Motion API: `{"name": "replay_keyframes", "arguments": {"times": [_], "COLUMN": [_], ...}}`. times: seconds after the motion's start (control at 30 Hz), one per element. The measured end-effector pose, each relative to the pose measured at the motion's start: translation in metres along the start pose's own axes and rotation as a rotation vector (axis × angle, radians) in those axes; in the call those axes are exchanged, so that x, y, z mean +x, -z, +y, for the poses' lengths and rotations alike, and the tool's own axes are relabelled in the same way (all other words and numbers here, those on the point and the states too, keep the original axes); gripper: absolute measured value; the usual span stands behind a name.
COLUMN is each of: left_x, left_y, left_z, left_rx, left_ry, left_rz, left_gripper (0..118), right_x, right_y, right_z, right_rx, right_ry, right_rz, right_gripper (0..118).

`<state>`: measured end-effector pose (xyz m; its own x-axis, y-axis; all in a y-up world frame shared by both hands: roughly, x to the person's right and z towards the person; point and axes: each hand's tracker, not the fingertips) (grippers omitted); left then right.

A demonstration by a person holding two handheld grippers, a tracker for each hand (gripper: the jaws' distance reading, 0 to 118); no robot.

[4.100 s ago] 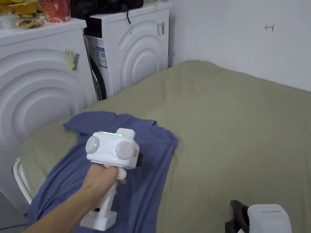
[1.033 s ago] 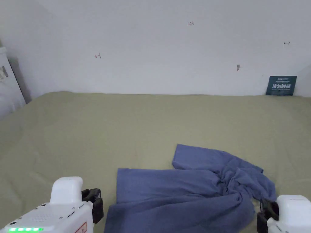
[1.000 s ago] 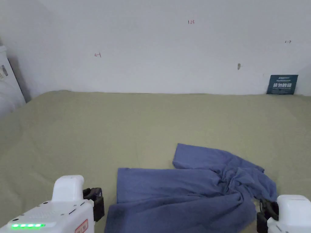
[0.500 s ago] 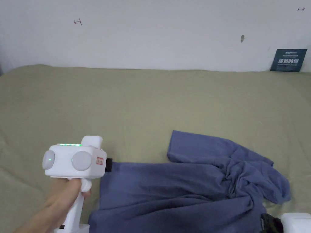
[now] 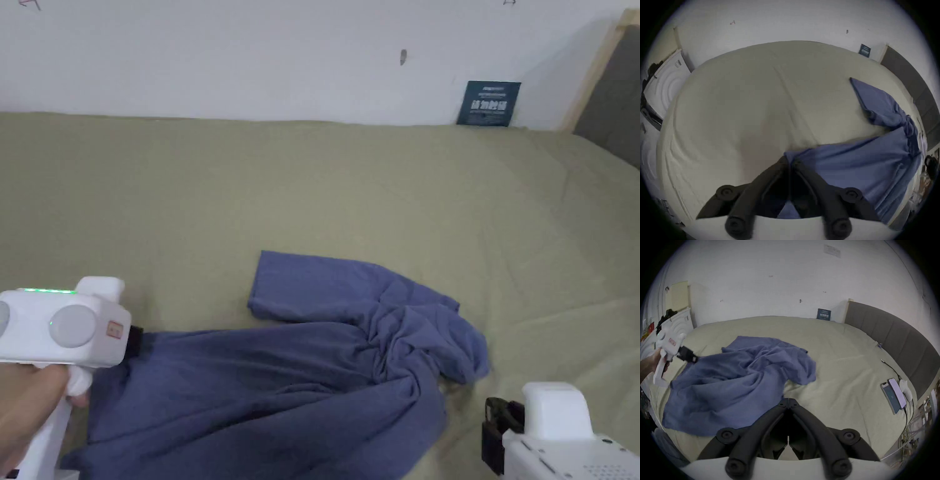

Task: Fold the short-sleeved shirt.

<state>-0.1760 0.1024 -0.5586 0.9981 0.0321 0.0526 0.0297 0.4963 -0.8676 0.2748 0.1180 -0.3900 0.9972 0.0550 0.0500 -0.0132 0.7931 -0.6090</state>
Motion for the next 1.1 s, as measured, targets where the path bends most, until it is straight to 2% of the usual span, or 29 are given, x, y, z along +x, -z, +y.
{"name": "replay_keyframes", "arguments": {"times": [0.07, 0.17, 0.3, 0.37, 0.4, 0.43, 0.47, 0.5, 0.53, 0.57, 0.63, 0.67, 0.7, 0.73, 0.77, 0.8, 0.87, 0.97, 1.1], "left_x": [0.001, -0.011, -0.006, -0.003, -0.004, -0.004, -0.004, -0.003, -0.005, -0.005, -0.004, -0.005, -0.005, -0.005, -0.003, -0.004, -0.002, -0.010, -0.033], "left_y": [0.006, 0.027, 0.026, 0.029, 0.027, 0.028, 0.029, 0.030, 0.029, 0.030, 0.031, 0.030, 0.030, 0.030, 0.030, 0.028, 0.021, -0.009, -0.084], "left_z": [-0.002, 0.006, 0.001, -0.001, -0.002, -0.002, -0.003, -0.004, -0.004, -0.005, -0.006, -0.005, -0.006, -0.008, -0.011, -0.012, -0.016, -0.019, -0.027], "left_rx": [-0.001, -0.037, -0.009, -0.003, 0.003, 0.004, 0.006, 0.008, 0.011, 0.012, 0.014, 0.014, 0.016, 0.022, 0.032, 0.045, 0.069, 0.087, 0.183], "left_ry": [0.013, -0.019, -0.010, 0.001, -0.002, 0.000, 0.000, -0.002, -0.007, -0.008, -0.017, -0.022, -0.027, -0.035, -0.045, -0.058, -0.064, -0.115, -0.107], "left_rz": [0.058, 0.037, 0.046, 0.052, 0.050, 0.053, 0.054, 0.054, 0.052, 0.052, 0.051, 0.050, 0.050, 0.049, 0.051, 0.054, 0.061, 0.044, 0.079], "left_gripper": [2, 2, 2, 2, 2, 2, 2, 2, 3, 3, 3, 3, 3, 3, 3, 3, 3, 3, 3], "right_x": [0.015, 0.035, 0.054, 0.060, 0.061, 0.059, 0.056, 0.053, 0.046, 0.040, 0.033, 0.031, 0.033, 0.033, 0.031, 0.027, 0.023, 0.026, 0.047], "right_y": [0.019, 0.051, 0.094, 0.114, 0.124, 0.129, 0.137, 0.143, 0.148, 0.149, 0.162, 0.168, 0.164, 0.161, 0.158, 0.155, 0.138, 0.101, 0.043], "right_z": [0.017, 0.043, 0.067, 0.073, 0.074, 0.073, 0.072, 0.069, 0.067, 0.062, 0.058, 0.058, 0.057, 0.057, 0.059, 0.061, 0.066, 0.078, 0.106], "right_rx": [-0.019, -0.081, -0.170, -0.228, -0.288, -0.311, -0.341, -0.381, -0.368, -0.375, -0.372, -0.359, -0.350, -0.337, -0.316, -0.315, -0.307, -0.230, -0.123], "right_ry": [0.011, 0.038, 0.150, 0.172, 0.177, 0.174, 0.143, 0.106, 0.093, 0.054, 0.046, 0.047, 0.046, 0.048, 0.059, 0.047, -0.030, -0.105, -0.088], "right_rz": [-0.015, -0.001, 0.043, 0.088, 0.086, 0.087, 0.110, 0.118, 0.105, 0.078, 0.043, 0.036, 0.033, 0.038, 0.066, 0.059, 0.074, 0.058, 0.058], "right_gripper": [0, 0, 0, 3, 22, 56, 99, 116, 109, 106, 104, 93, 61, 36, 19, 18, 16, 16, 16]}}
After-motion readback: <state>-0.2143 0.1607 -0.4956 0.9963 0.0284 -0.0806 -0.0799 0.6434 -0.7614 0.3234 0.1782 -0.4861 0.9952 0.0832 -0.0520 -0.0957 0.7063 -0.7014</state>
